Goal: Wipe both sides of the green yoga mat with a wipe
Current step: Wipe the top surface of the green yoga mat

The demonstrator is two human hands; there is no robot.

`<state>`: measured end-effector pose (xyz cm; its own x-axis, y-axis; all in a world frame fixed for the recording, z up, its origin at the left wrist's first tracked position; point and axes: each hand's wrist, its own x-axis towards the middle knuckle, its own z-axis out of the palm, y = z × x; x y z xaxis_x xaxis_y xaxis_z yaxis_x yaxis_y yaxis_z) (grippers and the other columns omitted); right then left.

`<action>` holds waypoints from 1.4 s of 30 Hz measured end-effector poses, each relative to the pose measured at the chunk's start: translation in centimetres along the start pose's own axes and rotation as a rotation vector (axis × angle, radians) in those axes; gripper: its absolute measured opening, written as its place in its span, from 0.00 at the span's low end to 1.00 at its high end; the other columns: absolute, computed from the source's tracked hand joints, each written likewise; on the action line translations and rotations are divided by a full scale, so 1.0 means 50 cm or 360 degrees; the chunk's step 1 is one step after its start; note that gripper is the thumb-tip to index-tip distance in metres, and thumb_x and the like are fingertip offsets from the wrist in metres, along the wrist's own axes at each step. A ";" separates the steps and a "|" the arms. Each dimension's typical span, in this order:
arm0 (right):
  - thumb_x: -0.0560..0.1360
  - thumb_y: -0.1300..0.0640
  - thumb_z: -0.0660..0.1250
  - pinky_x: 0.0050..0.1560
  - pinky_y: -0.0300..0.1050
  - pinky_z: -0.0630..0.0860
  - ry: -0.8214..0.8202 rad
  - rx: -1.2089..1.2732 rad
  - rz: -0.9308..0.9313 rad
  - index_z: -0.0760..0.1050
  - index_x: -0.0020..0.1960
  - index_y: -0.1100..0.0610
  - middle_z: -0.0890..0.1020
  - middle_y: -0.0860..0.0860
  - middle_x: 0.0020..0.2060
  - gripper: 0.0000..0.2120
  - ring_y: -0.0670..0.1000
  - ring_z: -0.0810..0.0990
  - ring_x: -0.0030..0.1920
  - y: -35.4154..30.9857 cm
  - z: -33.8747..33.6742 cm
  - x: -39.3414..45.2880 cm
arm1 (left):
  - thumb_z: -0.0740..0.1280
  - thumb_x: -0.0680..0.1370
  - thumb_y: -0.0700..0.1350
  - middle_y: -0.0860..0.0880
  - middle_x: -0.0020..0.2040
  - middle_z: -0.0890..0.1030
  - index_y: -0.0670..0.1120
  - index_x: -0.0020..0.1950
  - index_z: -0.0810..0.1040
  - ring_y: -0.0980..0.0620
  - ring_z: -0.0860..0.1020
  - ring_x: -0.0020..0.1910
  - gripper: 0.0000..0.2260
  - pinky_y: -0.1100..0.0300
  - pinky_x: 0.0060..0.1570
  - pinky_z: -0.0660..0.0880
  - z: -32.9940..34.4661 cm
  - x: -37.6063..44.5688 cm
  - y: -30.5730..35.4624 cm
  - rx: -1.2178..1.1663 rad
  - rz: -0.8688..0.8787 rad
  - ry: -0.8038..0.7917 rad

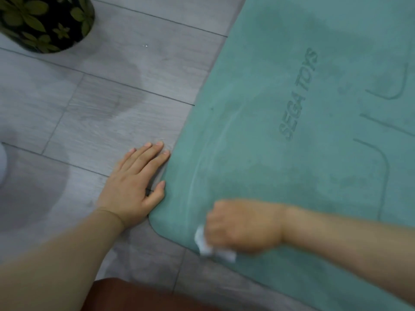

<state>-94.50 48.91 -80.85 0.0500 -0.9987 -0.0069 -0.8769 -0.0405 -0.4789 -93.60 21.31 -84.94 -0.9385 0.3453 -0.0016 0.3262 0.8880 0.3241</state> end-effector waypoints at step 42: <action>0.73 0.54 0.57 0.52 0.50 0.71 0.1534 -0.0294 0.2865 0.77 0.48 0.59 0.81 0.59 0.50 0.13 0.60 0.77 0.52 0.260 -0.092 -0.289 | 0.57 0.76 0.53 0.45 0.77 0.66 0.44 0.75 0.68 0.44 0.64 0.76 0.29 0.43 0.75 0.58 -0.004 0.003 0.008 0.0048 -0.0021 -0.0053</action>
<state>-108.82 62.67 -82.96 -0.9060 0.4038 0.1270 0.3295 0.8611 -0.3872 -93.66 21.65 -84.60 -0.9387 0.3428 -0.0372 0.3174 0.9012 0.2951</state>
